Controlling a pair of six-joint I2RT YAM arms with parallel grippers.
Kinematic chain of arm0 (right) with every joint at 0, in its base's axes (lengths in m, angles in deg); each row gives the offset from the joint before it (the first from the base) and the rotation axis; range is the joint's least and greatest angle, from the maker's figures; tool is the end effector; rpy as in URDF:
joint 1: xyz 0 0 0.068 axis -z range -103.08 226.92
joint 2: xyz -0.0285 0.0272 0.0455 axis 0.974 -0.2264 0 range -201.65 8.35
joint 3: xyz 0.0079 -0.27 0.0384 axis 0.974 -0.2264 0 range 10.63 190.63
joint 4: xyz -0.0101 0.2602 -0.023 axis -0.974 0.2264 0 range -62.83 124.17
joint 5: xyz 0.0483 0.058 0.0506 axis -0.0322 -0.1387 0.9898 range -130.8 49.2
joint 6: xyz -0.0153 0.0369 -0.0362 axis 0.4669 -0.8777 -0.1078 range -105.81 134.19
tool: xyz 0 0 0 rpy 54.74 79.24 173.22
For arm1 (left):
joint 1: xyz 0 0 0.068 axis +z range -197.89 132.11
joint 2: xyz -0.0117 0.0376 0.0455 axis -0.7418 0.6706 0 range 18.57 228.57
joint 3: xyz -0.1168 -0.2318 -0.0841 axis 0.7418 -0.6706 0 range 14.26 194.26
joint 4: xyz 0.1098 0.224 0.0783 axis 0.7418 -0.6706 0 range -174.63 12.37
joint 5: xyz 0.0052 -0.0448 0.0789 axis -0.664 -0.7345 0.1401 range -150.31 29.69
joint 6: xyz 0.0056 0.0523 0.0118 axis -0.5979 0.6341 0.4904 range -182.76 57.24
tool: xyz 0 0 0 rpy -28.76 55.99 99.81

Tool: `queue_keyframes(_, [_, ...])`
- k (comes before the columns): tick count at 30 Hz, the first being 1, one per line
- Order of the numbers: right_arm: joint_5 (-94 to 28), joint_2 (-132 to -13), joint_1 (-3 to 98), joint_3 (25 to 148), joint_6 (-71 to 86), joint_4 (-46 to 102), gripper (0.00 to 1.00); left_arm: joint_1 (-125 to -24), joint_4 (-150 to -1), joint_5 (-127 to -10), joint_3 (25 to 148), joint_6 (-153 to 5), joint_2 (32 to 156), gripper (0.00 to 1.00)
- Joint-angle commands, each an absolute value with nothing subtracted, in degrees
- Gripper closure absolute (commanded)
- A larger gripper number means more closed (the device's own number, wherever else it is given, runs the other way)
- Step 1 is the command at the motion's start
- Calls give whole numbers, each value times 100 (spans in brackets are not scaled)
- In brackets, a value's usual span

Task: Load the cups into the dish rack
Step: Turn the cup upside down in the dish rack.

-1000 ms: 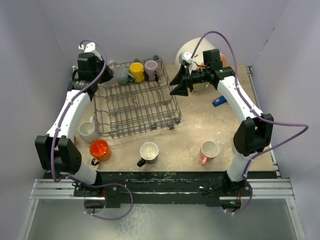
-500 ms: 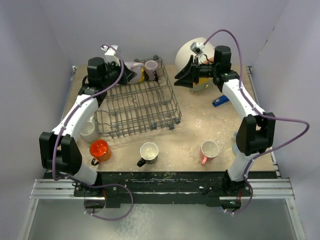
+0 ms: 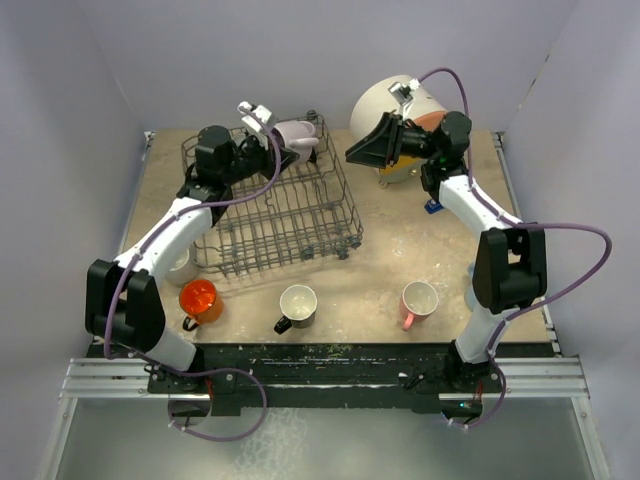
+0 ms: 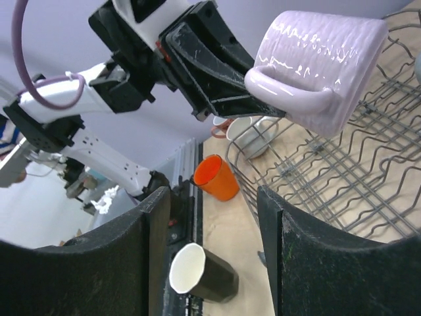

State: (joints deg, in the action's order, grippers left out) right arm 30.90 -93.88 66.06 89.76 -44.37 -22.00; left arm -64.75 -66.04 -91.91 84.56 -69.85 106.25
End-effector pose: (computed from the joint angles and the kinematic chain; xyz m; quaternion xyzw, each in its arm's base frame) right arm 0.3878 0.1087 0.3680 -0.2809 0.5934 0.6464 0.3887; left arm 0.3437 -0.1237 0.3510 0.2427 0.6957 -0.3314 0.5892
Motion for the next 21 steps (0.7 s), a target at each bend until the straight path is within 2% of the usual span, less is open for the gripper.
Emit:
queue_keyframes(1, [2821,-9172,6584,8902,-5310,-2908,42,-6680,-5051,-9336,8486,-6254,10356,100])
queue_keyframes(15, [2629,-9485,6437,9185,-5941,-2391,39,-7063,-4188,-9411,8492,-5484,10681,100])
queue_keyframes(21, [2595,-9556,6426,9201,-6291,-2555,27,-7079,-4039,-9575,8629,-5259,10776,100])
